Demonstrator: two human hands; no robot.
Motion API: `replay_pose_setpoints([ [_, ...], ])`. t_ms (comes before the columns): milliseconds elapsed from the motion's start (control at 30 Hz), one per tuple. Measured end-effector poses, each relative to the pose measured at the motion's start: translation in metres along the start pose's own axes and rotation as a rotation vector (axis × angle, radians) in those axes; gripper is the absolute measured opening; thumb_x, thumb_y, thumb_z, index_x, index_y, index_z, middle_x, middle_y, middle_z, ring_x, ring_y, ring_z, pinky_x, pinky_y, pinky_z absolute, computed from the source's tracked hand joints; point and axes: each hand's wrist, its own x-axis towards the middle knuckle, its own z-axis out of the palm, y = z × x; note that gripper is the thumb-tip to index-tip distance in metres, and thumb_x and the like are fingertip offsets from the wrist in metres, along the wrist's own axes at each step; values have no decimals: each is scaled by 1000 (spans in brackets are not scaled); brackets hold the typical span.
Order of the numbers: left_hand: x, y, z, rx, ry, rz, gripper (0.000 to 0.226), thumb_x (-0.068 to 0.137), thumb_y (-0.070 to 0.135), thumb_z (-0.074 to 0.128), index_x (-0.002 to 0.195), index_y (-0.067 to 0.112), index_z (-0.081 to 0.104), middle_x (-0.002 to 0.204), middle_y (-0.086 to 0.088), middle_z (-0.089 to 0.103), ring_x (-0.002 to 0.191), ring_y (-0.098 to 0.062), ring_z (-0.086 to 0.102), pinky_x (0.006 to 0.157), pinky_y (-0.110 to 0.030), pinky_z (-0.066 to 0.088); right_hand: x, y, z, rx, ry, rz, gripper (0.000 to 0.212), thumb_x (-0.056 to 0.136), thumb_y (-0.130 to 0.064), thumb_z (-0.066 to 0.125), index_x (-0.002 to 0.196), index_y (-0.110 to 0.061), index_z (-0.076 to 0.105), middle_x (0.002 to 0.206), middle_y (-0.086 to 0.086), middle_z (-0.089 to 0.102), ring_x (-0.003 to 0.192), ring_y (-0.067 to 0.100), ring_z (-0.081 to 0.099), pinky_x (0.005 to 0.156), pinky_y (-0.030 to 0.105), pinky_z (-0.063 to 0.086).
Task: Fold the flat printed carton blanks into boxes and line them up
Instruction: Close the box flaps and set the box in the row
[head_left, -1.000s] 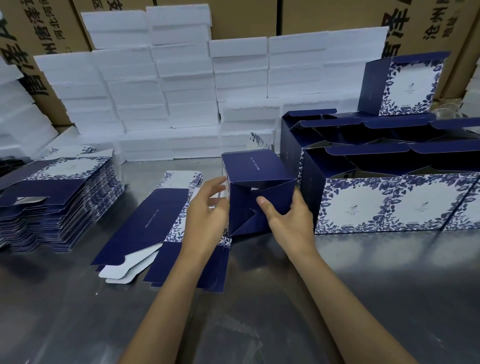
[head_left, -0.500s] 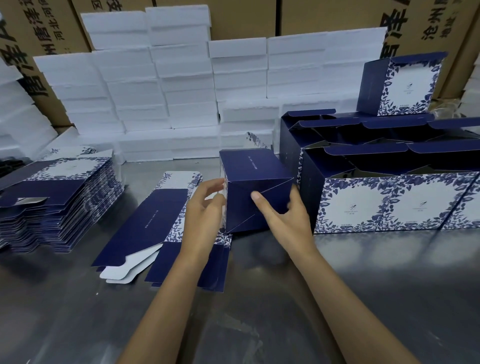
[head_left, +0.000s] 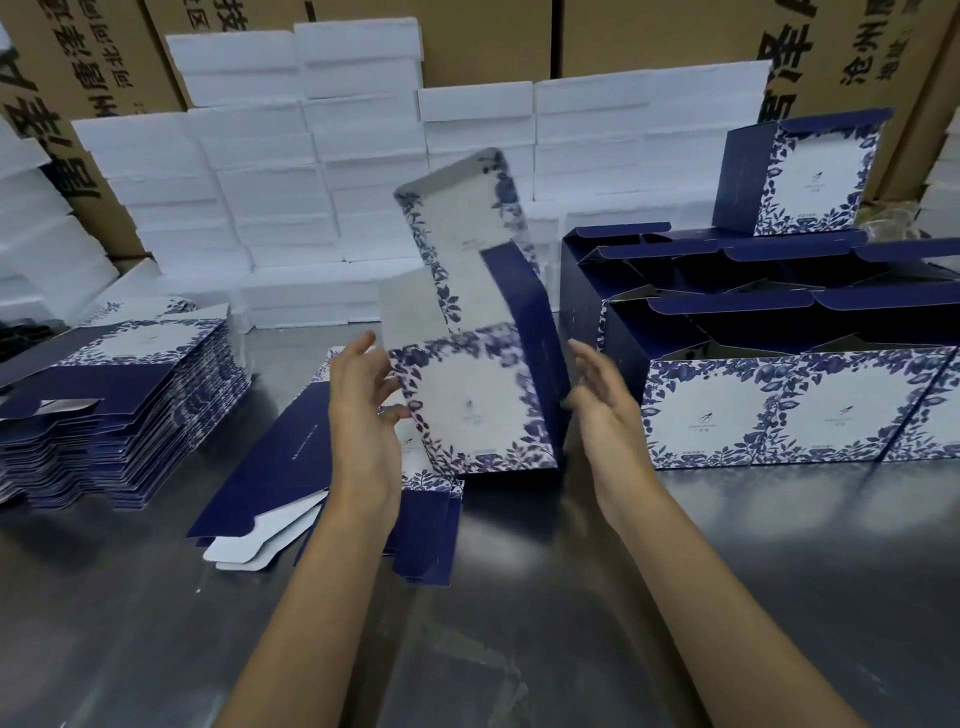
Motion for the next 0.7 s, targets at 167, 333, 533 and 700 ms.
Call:
replay_pose_setpoints([
  [167,-7,-3,5,208,-89,19,38,81,48,51,109,32,72,102,5,71,78,-5,59,64,-26,45,-9,-16,6,-77,32,32,20,87,-67,59,105,-59,65,104,-45,63,98,-27,55,86,11,40],
  [333,-14,-3,7,370,-131,44,45,77,59,56,111,32,68,108,7,69,90,-6,61,76,-34,48,-22,-28,15,-130,-82,17,105,51,-100,56,143,-51,46,132,-40,50,119,-18,45,92,13,31],
  [533,-14,0,4,458,-192,62,20,82,40,68,92,23,61,88,16,64,84,-4,59,77,-31,45,-26,-24,21,-100,-58,-6,62,70,-52,76,129,-40,59,116,-19,72,107,2,68,100,36,53],
  [700,-17,10,9,669,-216,64,28,92,26,56,82,2,48,76,0,45,67,-10,41,67,-28,36,-24,-19,22,-112,-68,4,62,75,-44,74,134,-41,55,114,-20,72,104,2,69,98,39,56],
])
